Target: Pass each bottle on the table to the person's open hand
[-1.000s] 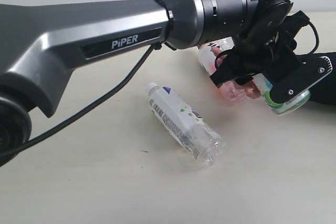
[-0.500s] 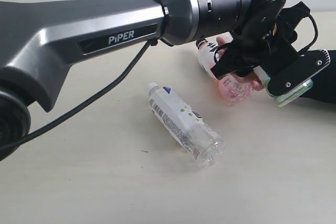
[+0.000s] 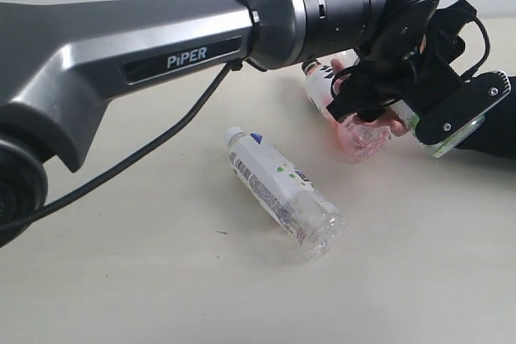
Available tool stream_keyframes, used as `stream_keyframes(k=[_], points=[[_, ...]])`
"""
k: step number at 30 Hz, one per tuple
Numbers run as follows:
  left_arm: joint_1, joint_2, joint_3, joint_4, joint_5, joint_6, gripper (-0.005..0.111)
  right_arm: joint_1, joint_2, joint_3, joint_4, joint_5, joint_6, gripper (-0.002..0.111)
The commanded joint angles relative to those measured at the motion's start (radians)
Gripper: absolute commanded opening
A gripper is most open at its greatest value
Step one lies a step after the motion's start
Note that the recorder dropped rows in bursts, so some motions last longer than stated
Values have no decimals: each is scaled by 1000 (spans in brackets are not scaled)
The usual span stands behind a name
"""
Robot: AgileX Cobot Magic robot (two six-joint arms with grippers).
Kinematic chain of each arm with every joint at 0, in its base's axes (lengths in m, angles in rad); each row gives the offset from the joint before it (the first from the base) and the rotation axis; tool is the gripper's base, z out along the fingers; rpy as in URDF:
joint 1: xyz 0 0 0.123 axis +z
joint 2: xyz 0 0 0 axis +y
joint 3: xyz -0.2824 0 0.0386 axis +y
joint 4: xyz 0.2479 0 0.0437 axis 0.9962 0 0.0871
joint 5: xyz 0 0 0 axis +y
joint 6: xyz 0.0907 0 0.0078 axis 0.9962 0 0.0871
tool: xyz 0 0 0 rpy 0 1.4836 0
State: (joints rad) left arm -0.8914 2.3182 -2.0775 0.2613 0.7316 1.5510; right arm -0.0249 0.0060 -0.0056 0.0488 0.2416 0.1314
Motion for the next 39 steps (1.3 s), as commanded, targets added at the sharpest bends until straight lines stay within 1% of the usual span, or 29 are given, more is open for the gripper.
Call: stream_keyframes(k=[1, 12, 16, 20, 22, 29, 31, 34, 36, 39], points=[[0, -15, 1, 12, -3, -14, 74, 1, -6, 6, 0, -3, 1, 1], [-8, -61, 1, 15, 15, -15, 74, 1, -6, 6, 0, -3, 1, 1], [-8, -88, 1, 15, 60, -18, 74, 1, -6, 6, 0, -3, 1, 1], [-8, -133, 1, 15, 103, -76, 74, 1, -6, 6, 0, -3, 1, 1], [-9, -159, 1, 15, 117, -152, 74, 1, -6, 6, 0, -3, 1, 1], [-40, -261, 1, 12, 207, -572, 74, 1, -6, 6, 0, -3, 1, 1], [-48, -284, 1, 10, 246, -661, 72, 1, -6, 6, 0, -3, 1, 1], [-55, -310, 1, 8, 309, -752, 63, 1, -6, 6, 0, -3, 1, 1], [-57, -325, 1, 4, 353, -783, 49, 1, -6, 6, 0, -3, 1, 1], [-57, -340, 1, -9, 388, -850, 25, 1, -6, 6, 0, -3, 1, 1]])
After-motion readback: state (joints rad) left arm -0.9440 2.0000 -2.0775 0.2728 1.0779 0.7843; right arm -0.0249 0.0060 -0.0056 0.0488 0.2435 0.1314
